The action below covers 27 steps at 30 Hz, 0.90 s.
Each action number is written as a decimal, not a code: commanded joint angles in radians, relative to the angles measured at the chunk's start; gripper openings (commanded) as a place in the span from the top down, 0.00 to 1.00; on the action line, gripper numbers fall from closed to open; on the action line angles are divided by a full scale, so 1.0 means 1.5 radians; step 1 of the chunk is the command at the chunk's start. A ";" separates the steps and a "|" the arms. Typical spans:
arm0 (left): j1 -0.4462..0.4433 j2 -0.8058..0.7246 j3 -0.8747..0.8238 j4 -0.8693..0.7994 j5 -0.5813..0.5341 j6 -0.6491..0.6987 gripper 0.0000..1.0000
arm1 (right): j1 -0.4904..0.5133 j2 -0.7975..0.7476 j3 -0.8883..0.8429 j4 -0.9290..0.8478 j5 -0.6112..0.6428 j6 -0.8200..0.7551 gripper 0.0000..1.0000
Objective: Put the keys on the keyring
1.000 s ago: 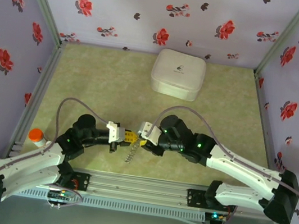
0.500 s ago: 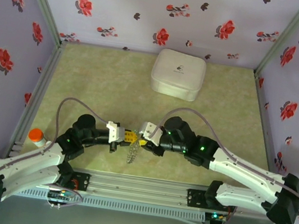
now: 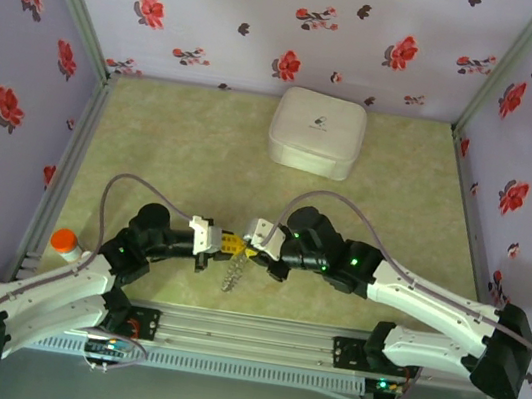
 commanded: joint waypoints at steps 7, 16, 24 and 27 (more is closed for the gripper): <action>-0.003 0.003 0.008 -0.012 -0.007 0.038 0.60 | 0.001 0.010 0.062 -0.117 0.033 -0.029 1.00; -0.006 0.015 0.017 -0.064 -0.009 0.066 0.64 | 0.028 0.090 0.183 -0.294 0.103 -0.104 1.00; -0.006 0.007 0.014 -0.054 -0.009 0.056 0.70 | 0.046 0.118 0.215 -0.278 0.082 -0.104 1.00; -0.006 0.007 0.011 -0.039 -0.008 0.044 0.75 | 0.047 0.117 0.207 -0.263 0.080 -0.101 1.00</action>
